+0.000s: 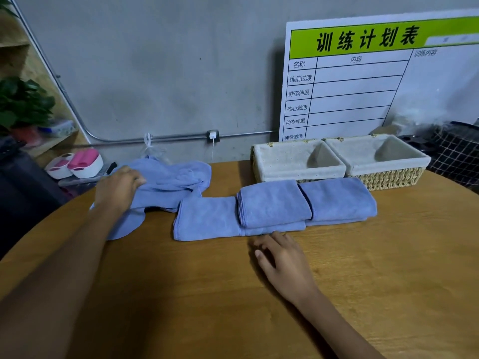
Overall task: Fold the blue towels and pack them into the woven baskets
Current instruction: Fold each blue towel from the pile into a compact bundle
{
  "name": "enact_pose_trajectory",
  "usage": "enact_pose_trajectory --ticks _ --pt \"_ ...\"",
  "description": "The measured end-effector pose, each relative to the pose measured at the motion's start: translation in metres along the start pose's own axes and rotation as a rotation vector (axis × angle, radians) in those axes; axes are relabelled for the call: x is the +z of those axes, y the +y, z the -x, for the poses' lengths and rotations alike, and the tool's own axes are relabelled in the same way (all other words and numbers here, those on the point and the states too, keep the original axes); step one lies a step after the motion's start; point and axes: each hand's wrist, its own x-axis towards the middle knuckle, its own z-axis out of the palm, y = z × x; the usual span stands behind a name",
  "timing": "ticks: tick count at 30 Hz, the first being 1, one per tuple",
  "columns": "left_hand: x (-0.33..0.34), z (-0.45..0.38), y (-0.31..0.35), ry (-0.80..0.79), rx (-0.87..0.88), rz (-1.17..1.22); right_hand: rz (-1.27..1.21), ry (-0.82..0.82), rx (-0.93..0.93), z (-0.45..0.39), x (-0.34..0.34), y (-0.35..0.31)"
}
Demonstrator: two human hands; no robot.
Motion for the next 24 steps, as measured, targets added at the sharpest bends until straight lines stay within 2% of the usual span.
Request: enact_pose_trajectory --ticks 4,7,9,11,13,15,17,21,24 --pt "-0.048 -0.028 -0.014 0.231 -0.197 0.128 0.036 -0.02 0.0 0.001 -0.001 -0.002" --pt "-0.112 -0.06 -0.034 0.433 -0.437 0.296 0.037 -0.026 0.0 0.001 -0.001 -0.002" --pt "-0.147 -0.071 -0.041 0.502 -0.472 0.365 0.046 -0.023 -0.004 0.002 0.0 -0.003" --pt "-0.165 -0.071 -0.036 0.422 -0.329 0.419 0.058 -0.025 -0.011 0.002 0.002 -0.003" --pt "-0.166 -0.055 -0.02 0.242 -0.177 0.415 0.065 -0.021 -0.013 0.001 0.003 -0.003" --pt "-0.15 -0.032 0.001 0.038 -0.082 0.424 0.045 -0.015 -0.01 0.0 0.003 -0.002" --pt "-0.128 -0.007 0.022 -0.079 -0.017 0.41 -0.003 -0.013 0.009 0.0 0.0 -0.001" --pt "-0.095 0.024 0.021 -0.102 -0.075 0.345 -0.035 -0.019 0.017 0.0 -0.004 -0.002" --pt "-0.091 0.034 0.018 -0.064 -0.09 0.386 -0.025 -0.035 0.029 0.001 -0.004 -0.004"
